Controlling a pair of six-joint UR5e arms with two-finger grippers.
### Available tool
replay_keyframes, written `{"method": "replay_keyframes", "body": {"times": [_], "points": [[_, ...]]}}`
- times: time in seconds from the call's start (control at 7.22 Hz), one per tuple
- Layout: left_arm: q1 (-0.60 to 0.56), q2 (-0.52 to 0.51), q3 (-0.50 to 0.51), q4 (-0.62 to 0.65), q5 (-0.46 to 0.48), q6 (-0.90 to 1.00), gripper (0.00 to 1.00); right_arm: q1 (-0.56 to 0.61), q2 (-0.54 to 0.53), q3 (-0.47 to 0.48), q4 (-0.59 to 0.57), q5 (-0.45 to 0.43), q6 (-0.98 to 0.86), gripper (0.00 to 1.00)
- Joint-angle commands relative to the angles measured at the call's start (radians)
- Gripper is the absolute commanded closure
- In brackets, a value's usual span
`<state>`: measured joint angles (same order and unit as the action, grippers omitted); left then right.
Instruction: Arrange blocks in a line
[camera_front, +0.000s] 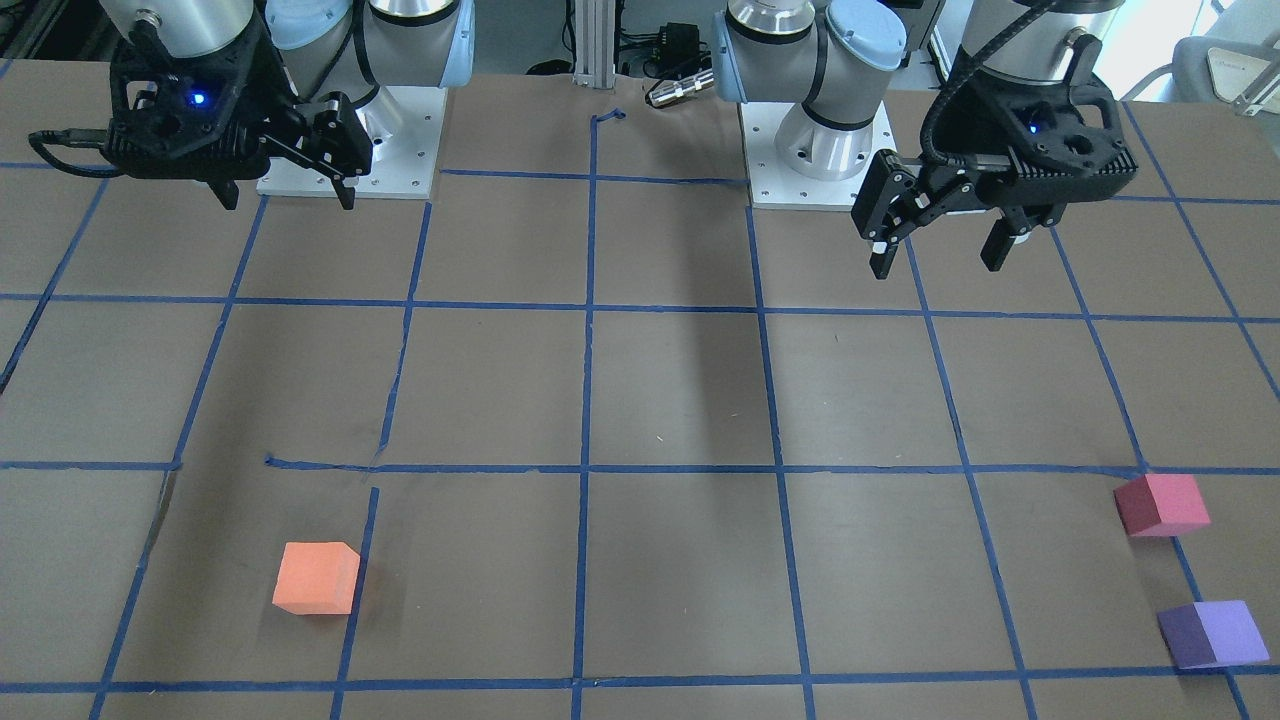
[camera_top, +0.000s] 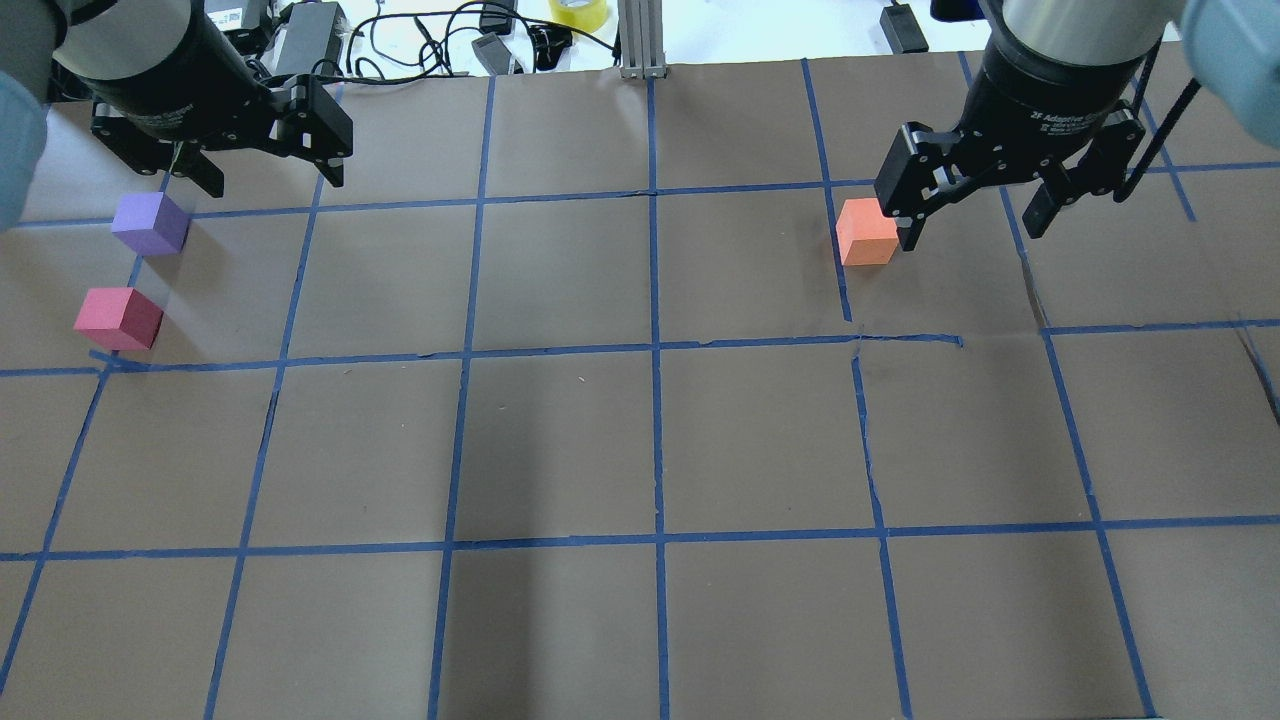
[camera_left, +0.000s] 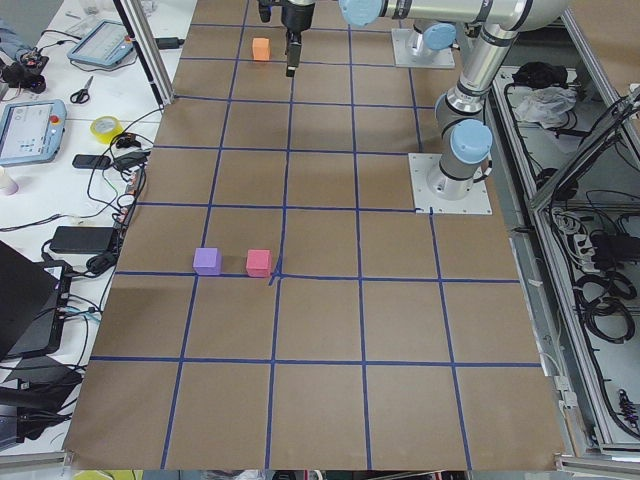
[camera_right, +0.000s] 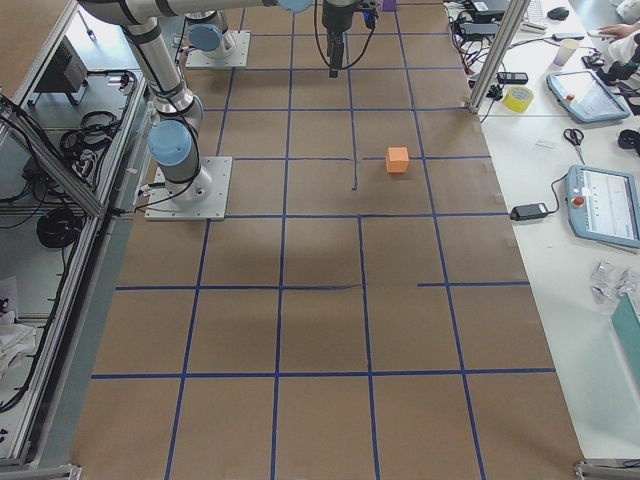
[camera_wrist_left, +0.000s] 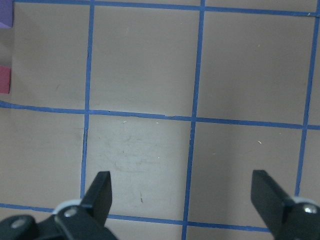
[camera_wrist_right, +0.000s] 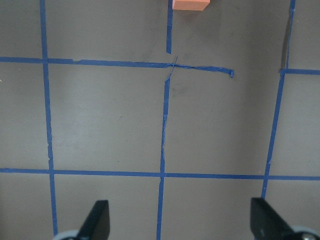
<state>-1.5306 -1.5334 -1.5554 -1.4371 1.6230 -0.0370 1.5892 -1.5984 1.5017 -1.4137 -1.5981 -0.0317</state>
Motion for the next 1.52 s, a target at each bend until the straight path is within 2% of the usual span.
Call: {"method": "replay_keyframes", "body": {"times": [0.0,1.39], "points": [[0.004,-0.004,0.003,-0.006,-0.041,0.000,0.00,0.000,0.000,0.000,-0.001,0.000,-0.002,0.00],[0.003,0.013,-0.002,-0.014,-0.038,0.003,0.00,0.000,0.011,0.000,-0.014,-0.005,-0.010,0.00]]}}
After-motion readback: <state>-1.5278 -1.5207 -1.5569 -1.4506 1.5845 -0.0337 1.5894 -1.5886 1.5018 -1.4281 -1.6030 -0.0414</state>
